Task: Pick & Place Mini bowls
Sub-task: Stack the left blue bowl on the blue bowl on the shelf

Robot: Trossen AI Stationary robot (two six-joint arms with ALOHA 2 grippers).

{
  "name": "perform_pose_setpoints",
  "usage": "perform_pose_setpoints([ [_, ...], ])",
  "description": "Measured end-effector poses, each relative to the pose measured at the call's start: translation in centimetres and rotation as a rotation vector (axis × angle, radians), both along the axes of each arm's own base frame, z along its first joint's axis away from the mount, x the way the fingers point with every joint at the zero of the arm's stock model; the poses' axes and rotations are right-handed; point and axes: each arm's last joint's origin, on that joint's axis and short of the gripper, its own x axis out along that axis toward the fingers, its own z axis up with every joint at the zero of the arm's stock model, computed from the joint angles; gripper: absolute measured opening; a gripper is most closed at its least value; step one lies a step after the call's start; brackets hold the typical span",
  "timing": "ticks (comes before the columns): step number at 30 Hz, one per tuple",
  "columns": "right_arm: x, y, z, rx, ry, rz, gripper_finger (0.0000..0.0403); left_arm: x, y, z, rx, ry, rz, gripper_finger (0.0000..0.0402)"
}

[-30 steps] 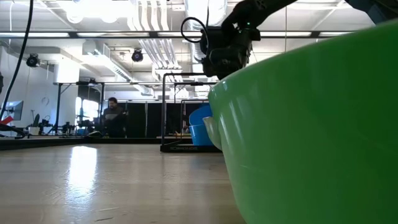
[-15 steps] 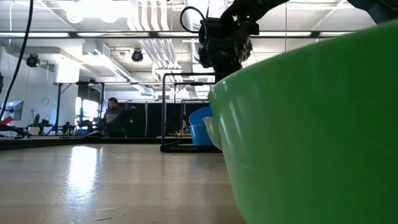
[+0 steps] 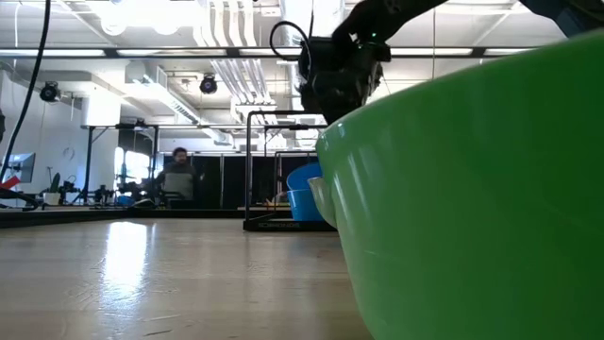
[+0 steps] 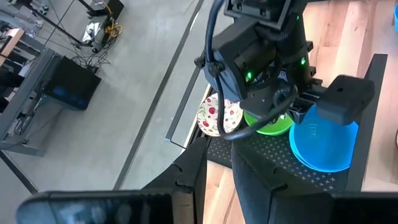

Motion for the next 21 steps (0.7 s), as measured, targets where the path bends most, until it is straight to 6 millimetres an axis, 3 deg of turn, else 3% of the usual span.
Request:
perform_pose_setpoints([
  [9, 0.4, -0.2, -1.4, 0.007, 0.023, 0.002, 0.0008, 0.0, 0.0, 0.0, 0.000, 0.000, 0.000, 0.0078],
  [17, -0.1, -0.2, 1.3, -0.016, -0.040, -0.006, 0.0008, 0.0, 0.0, 0.0, 0.001, 0.001, -0.001, 0.0078],
  [21, -0.3, -0.2, 1.4, -0.017, -0.046, -0.009, 0.0008, 0.0, 0.0, 0.0, 0.001, 0.001, -0.001, 0.0078],
])
